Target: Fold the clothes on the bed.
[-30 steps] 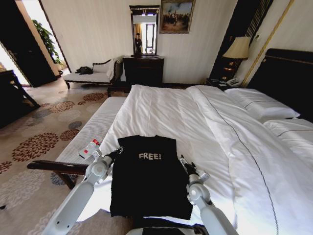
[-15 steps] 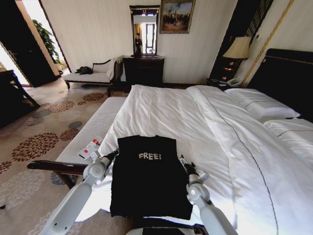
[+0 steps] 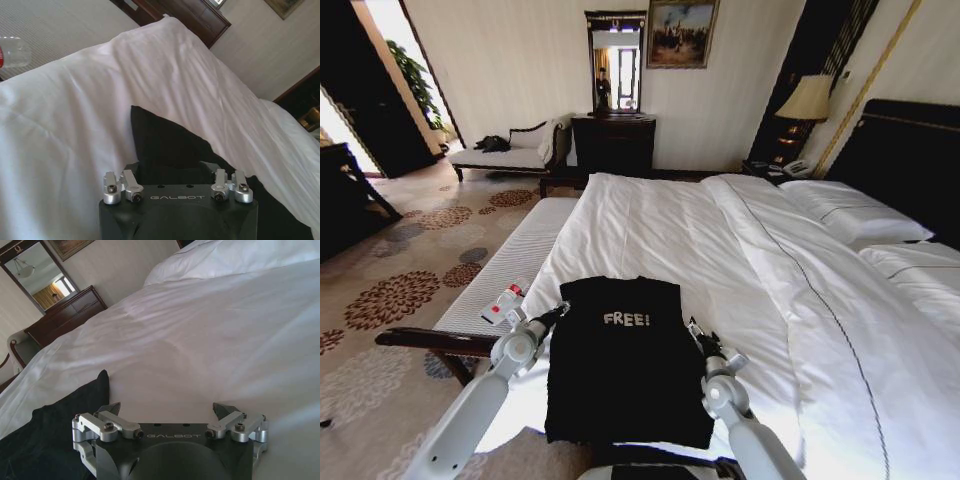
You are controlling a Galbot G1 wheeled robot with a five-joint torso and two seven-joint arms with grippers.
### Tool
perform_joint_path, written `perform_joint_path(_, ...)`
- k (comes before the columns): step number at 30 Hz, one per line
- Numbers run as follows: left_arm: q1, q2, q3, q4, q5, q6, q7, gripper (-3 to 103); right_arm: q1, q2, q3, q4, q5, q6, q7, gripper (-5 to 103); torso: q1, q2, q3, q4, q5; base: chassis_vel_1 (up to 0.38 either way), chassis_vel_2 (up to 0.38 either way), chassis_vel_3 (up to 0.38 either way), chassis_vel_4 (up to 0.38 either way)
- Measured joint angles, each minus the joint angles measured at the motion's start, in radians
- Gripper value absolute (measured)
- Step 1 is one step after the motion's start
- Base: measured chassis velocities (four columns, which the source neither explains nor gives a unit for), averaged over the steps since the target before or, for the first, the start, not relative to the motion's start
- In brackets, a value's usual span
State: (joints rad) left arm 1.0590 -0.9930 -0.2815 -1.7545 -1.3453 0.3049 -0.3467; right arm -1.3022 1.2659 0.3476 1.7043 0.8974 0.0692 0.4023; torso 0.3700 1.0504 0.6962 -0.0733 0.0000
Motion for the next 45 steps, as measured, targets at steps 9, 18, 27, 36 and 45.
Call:
perform_joint_path(9, 0.018, 0.007, -0.001, -0.048, -0.004, 0.004, -0.005, 89, -0.003, 0.001, 0.003, 0.007, 0.0, 0.0, 0.005, 100, 0.0, 0.0, 0.0, 0.0001, 0.0, 0.0, 0.0, 0.0, 0.0)
perform_joint_path(18, 0.018, -0.003, 0.01, -0.038, 0.008, 0.004, -0.003, 57, -0.014, -0.003, 0.01, 0.012, -0.001, 0.0, 0.013, 100, 0.0, 0.0, 0.0, 0.0001, 0.0, 0.0, 0.0, 0.0, 0.0)
perform_joint_path(27, 0.022, 0.012, 0.012, -0.048, 0.014, 0.001, 0.001, 19, -0.014, -0.002, 0.013, 0.014, -0.003, 0.001, 0.019, 100, 0.0, 0.0, 0.0, 0.0001, 0.0, 0.0, 0.0, 0.0, 0.0)
perform_joint_path(36, 0.024, 0.024, 0.012, -0.043, 0.018, 0.001, 0.002, 0, -0.015, 0.006, 0.011, 0.009, -0.011, 0.002, 0.023, 100, 0.0, 0.0, 0.0, 0.0001, 0.0, 0.0, 0.0, 0.0, 0.0)
perform_joint_path(45, 0.017, 0.054, 0.006, -0.038, 0.105, -0.023, 0.021, -1, -0.016, 0.012, 0.011, 0.004, -0.018, 0.002, 0.027, 100, 0.0, 0.0, 0.0, 0.0001, -0.0001, 0.0, 0.0, 0.0, 0.0)
